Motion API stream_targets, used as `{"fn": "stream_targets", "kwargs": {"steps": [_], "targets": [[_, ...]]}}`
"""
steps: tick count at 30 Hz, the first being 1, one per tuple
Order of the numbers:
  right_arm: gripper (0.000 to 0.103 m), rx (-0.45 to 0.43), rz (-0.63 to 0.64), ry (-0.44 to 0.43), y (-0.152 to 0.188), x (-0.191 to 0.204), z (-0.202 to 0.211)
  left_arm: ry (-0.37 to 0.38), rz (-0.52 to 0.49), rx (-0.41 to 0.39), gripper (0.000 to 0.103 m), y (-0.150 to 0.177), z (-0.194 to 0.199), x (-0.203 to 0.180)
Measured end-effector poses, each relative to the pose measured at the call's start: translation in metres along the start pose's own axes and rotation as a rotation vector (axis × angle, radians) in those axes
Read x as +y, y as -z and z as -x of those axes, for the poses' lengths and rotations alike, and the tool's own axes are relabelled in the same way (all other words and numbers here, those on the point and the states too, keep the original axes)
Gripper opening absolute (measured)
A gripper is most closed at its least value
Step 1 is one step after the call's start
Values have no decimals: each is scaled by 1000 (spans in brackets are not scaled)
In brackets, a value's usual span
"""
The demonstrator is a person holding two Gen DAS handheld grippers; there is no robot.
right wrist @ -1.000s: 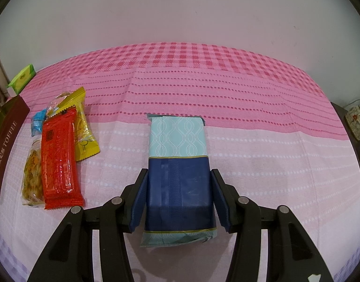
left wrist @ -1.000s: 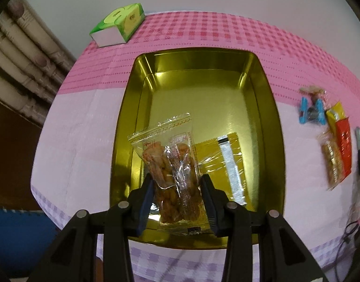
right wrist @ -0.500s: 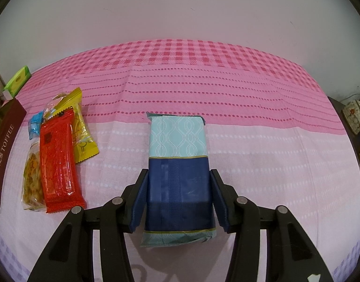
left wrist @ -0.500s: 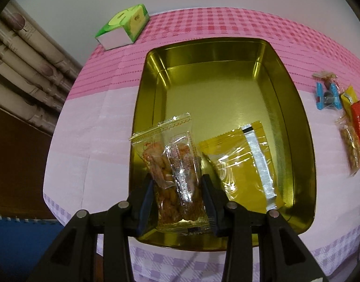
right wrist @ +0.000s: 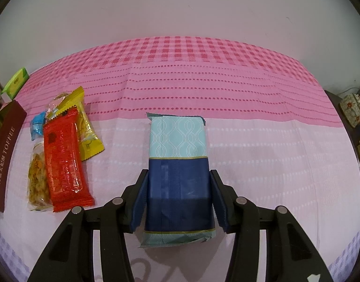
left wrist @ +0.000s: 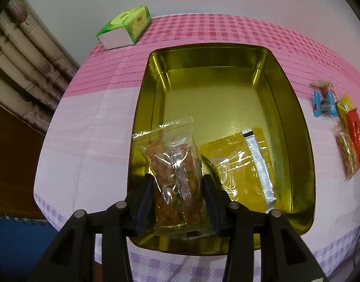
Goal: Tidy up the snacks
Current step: 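Lower the cracker bag into the tin and open the left tool, then carry the navy packet into the tin and open the right tool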
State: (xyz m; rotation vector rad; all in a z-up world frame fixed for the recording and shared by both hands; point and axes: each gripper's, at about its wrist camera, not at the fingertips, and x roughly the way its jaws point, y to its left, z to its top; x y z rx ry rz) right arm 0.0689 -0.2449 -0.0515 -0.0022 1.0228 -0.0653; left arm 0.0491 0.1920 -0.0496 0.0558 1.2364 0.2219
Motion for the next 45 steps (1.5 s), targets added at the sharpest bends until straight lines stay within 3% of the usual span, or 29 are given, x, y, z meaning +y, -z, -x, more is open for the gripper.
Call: {"fn": "stream_targets", "kwargs": {"steps": [6, 14, 21, 35, 45], "targets": [[46, -21, -12, -10, -6, 8, 15, 31, 28, -34, 57, 0, 4, 9], [46, -60, 20, -61, -18, 44, 43, 56, 87, -99, 57, -1, 17, 29], [46, -73, 92, -153, -25, 106, 67, 37, 131, -140, 57, 9, 28, 44], [46, -43, 284, -334, -11, 254, 90, -6, 288, -136, 57, 34, 31, 94], [46, -3, 376, -380, 4, 318, 81, -26, 385, -121, 57, 41, 29, 123]]}}
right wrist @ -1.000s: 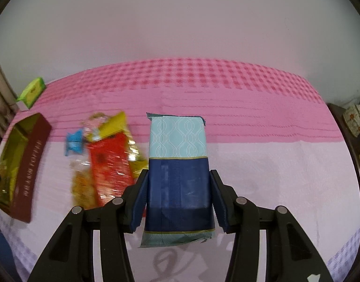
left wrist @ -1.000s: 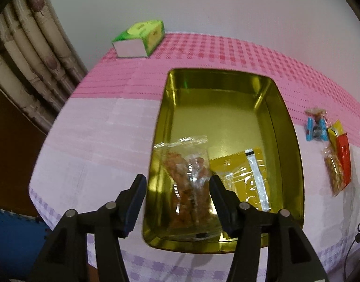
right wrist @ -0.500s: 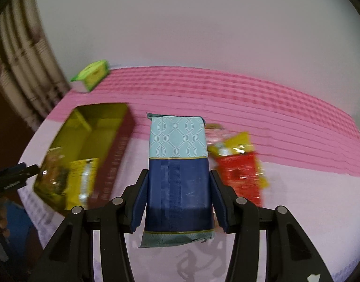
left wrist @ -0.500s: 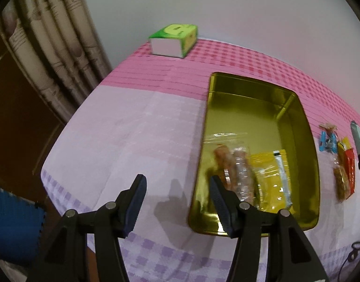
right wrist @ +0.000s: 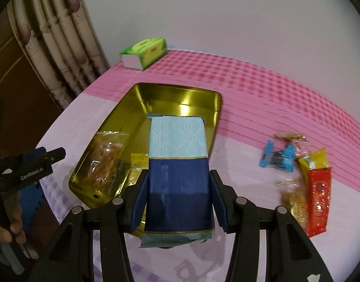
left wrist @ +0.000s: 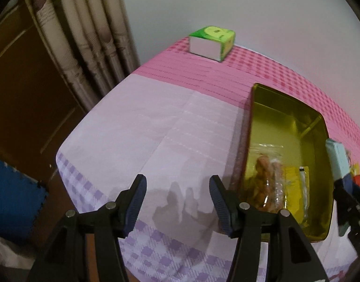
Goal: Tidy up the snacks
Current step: 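Carry the navy packet into the tin and open the right tool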
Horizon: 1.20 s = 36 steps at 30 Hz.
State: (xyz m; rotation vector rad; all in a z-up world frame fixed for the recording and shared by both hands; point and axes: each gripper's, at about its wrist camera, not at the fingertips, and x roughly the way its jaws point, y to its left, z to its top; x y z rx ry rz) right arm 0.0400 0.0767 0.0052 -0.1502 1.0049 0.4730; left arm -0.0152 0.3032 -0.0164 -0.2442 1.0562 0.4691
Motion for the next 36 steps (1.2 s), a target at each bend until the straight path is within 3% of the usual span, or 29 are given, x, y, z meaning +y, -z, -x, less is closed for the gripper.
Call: {"fn": "stream_targets", "kwargs": {"steps": [8, 36], "targets": [[46, 38, 27, -12, 0, 16, -19, 7, 72, 21, 57, -1, -6, 15], [49, 106, 54, -36, 3, 30, -45, 27, 49, 40, 57, 1, -10, 6]]}}
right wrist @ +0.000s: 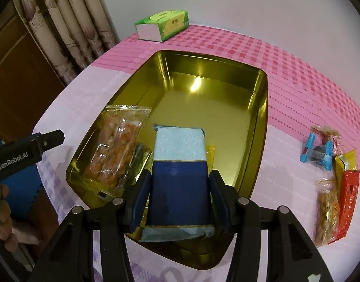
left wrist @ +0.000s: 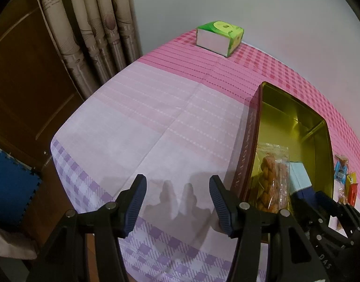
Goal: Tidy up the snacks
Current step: 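Carry the navy packet into the tin and open the right tool, then move the right tool to the red packet and grasp it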
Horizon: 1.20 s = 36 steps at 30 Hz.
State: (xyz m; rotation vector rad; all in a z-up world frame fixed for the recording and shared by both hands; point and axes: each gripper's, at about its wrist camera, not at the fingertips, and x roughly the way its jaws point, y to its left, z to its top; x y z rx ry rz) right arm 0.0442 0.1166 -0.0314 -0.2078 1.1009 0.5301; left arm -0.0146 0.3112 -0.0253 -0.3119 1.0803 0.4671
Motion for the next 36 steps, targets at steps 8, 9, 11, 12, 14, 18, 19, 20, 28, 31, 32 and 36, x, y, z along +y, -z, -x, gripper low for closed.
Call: {"fn": "stream_targets", "kwargs": {"steps": [8, 9, 11, 12, 14, 18, 19, 20, 28, 31, 32, 36], "targets": [[51, -30, -12, -22, 1, -5, 14, -4, -3, -2, 57, 1, -1, -2], [51, -38, -13, -26, 1, -6, 17, -4, -2, -2, 57, 1, -1, -1], [51, -49, -13, -34, 1, -9, 24, -4, -2, -2, 57, 1, -1, -1], [52, -57, -14, -30, 1, -11, 28, -4, -3, -2, 57, 1, -1, -1], [52, -78, -11, -16, 3, -16, 36, -7, -5, -3, 57, 0, -1, -1], [57, -106, -33, 28, 10, -43, 52, -13, -9, -5, 57, 0, -1, -1], [57, -110, -41, 42, 12, -52, 56, -13, -9, -5, 57, 0, -1, -1], [57, -115, -55, 63, 14, -63, 60, -15, -10, -6, 57, 0, 0, -1], [58, -120, -193, 232, 38, -167, 81, -28, -29, -12, 57, 1, 1, -5], [58, -100, -233, 272, 51, -200, 83, -33, -38, -12, 57, 2, 1, -7], [58, -90, -244, 283, 54, -210, 82, -35, -41, -13, 57, 2, 1, -8], [58, -53, -271, 278, 69, -231, 75, -31, -48, -15, 57, 4, 2, -12]]}}
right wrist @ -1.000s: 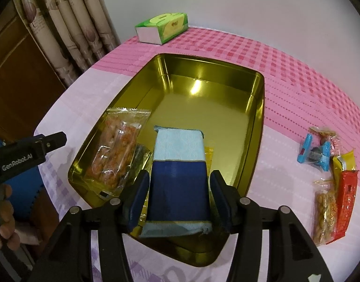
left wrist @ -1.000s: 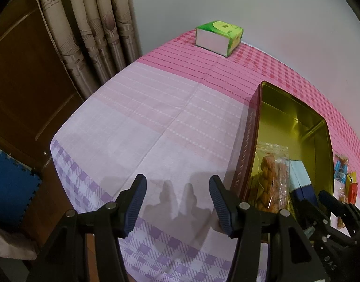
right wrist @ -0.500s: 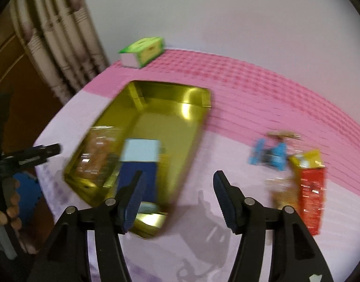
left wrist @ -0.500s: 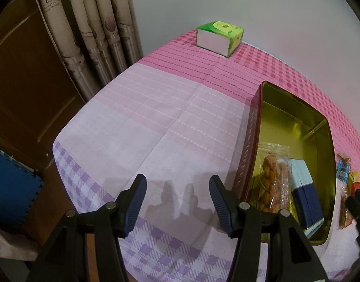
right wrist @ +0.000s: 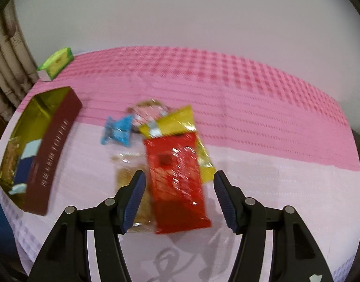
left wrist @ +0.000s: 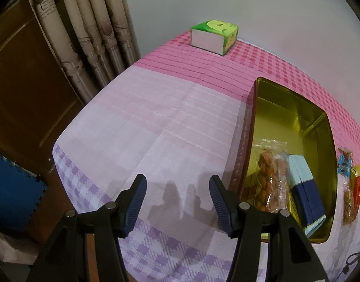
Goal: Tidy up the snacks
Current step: 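Move the right tool to the red packet and grasp it, then grasp the clear twist-snack bag with the left tool while the right tool holds the red packet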
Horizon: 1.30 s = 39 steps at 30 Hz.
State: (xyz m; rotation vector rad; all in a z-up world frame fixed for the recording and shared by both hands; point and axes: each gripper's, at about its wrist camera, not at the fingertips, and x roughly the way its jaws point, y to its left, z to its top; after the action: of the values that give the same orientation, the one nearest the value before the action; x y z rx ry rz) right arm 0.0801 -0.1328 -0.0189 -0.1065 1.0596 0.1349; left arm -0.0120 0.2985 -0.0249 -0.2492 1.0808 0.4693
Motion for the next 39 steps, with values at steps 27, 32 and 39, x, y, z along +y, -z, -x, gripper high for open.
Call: {"fn": "stream_targets", "kwargs": {"steps": [27, 32, 39], "targets": [[41, 30, 46, -72, 25, -2, -22, 68, -166, -27, 57, 19, 41, -87], [41, 27, 42, -68, 33, -10, -18, 134, -236, -22, 57, 25, 48, -133], [41, 9, -20, -24, 45, -45, -12, 244, -354, 17, 57, 42, 54, -207]]}}
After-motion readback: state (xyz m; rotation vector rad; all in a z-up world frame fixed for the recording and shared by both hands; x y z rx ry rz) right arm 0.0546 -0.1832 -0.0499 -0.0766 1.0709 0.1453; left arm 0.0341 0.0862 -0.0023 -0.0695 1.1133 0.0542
